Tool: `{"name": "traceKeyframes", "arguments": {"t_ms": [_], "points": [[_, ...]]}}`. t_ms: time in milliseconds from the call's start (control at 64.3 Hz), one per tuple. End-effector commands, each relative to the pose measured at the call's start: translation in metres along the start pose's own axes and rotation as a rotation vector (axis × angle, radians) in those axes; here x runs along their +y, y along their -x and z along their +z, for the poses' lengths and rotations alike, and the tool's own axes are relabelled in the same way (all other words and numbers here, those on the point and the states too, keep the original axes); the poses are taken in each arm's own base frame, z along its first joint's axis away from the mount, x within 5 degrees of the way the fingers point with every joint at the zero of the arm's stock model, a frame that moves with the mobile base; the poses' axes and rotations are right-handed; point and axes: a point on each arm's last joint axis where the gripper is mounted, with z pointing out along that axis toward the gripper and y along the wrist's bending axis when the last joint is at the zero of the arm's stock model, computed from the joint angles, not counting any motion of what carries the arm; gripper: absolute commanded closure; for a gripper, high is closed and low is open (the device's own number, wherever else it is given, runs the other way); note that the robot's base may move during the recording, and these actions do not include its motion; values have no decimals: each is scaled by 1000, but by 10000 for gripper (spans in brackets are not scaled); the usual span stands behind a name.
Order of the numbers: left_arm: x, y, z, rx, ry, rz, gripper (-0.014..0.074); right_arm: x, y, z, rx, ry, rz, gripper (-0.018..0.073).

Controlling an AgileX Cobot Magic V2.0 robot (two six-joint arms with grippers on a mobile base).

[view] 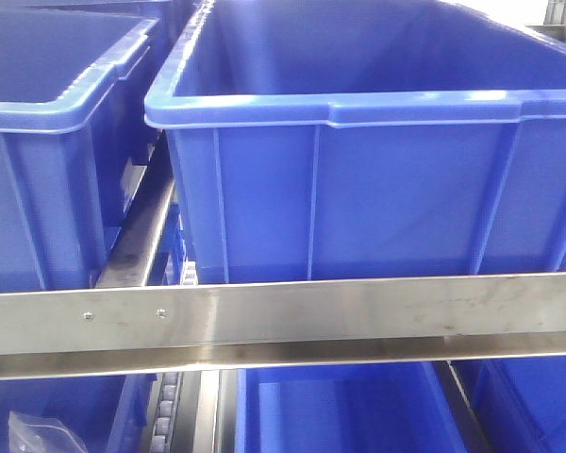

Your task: Place green plate on second shelf with right arm

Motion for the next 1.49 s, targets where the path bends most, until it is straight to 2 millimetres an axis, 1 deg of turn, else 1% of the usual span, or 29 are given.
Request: {"name": "traceKeyframes", "arguments": {"t_ms": [0,31,47,62,78,124,140,171,202,280,358,404,482,513,560,622,715,793,902,980,1073,1135,1244,1260,1275,1322,1384,1415,1477], "points": [[0,-6,0,-56,-4,-11,466,9,38,-29,-105,22,10,176],[0,-6,0,-56,-4,-11,466,8,39,-34,-81,11,7,243],[0,-6,0,-56,-4,-11,466,9,40,-38,-67,5,4,299],[0,-6,0,-56,-4,-11,466,9,42,-41,-67,4,4,320],[0,-6,0,-56,-4,-11,466,9,44,-47,-57,-2,0,386],[0,-6,0,-56,-4,-11,466,10,47,-57,-37,-14,-13,526],[0,-6,0,-56,-4,-11,466,11,49,-63,-41,-15,-15,532],[0,-6,0,-56,-4,-11,466,11,51,-69,-33,-22,-29,486],[0,-6,0,-56,-4,-11,466,12,55,-79,-42,-25,-43,477],[0,-6,0,-56,-4,-11,466,13,65,-104,-61,-33,-66,514],[0,-6,0,-56,-4,-11,466,15,71,-131,-83,-36,-73,512],[0,-6,0,-56,-4,-11,466,16,75,-151,-102,-37,-72,512],[0,-6,0,-56,-4,-11,466,16,78,-180,-113,-43,-68,512],[0,-6,0,-56,-4,-11,466,16,80,-196,-122,-45,-63,512],[0,-6,0,-56,-4,-11,466,17,80,-207,-122,-46,-54,512],[0,-6,0,-56,-4,-11,466,17,83,-231,-152,-43,-51,512],[0,-6,0,-56,-4,-11,466,18,86,-249,-195,-32,-49,512],[0,-6,0,-56,-4,-11,466,17,90,-263,-240,-51,-95,512],[0,-6,0,-56,-4,-11,466,13,93,-272,-281,-114,-202,512],[0,-6,0,-56,-4,-11,466,10,93,-272,-276,-156,-254,512],[0,-6,0,-56,-4,-11,466,7,85,-270,-269,-165,-280,512],[0,-6,0,-56,-4,-11,466,5,75,-269,-279,-152,-292,512],[0,-6,0,-56,-4,-11,466,0,50,-285,-380,-99,-267,512],[0,-6,0,-56,-4,-11,466,-1,43,-284,-381,-96,-262,512],[0,-6,0,-56,-4,-11,466,-2,40,-289,-411,-90,-262,512],[0,-6,0,-56,-4,-11,466,-7,21,-293,-429,-82,-261,512],[0,-6,0,-56,-4,-11,466,-11,1,-300,-450,-70,-277,512],[0,-6,0,-56,-4,-11,466,-14,-15,-300,-437,-67,-293,512],[0,-6,0,-56,-4,-11,466,-19,-38,-304,-429,-69,-327,512]]}}
